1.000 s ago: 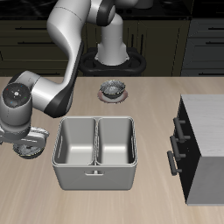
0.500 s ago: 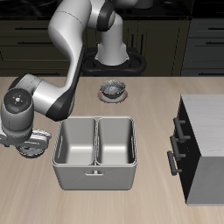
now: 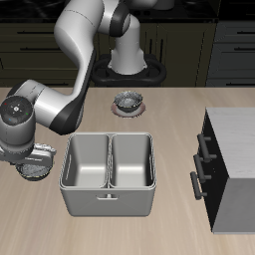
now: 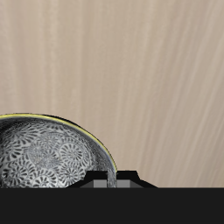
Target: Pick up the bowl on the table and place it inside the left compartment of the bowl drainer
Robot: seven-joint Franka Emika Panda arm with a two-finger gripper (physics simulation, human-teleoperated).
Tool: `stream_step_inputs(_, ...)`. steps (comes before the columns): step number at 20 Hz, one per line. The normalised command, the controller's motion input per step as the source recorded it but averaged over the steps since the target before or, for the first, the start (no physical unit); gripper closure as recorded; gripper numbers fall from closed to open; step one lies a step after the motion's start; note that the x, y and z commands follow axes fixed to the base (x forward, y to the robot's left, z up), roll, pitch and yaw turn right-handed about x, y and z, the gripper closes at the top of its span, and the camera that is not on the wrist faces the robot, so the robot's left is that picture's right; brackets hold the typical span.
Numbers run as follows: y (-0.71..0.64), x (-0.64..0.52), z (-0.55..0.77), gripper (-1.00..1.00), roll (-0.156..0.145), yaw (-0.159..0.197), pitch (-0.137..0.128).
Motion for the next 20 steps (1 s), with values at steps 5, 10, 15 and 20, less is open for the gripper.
stream_step_inputs(5,-0.04,0.0,0.19,1.0,-0.023,0.009,-0.022)
stream_step_inputs(10,0.02,-0.07,0.37,1.0,-0.007,-0.002,-0.053)
stream_step_inputs(15,0.08,-0.11,0.42,1.0,-0.005,-0.018,-0.065)
stream_step_inputs(20,0.17,-0.21,0.51,1.0,0.016,-0.019,-0.078)
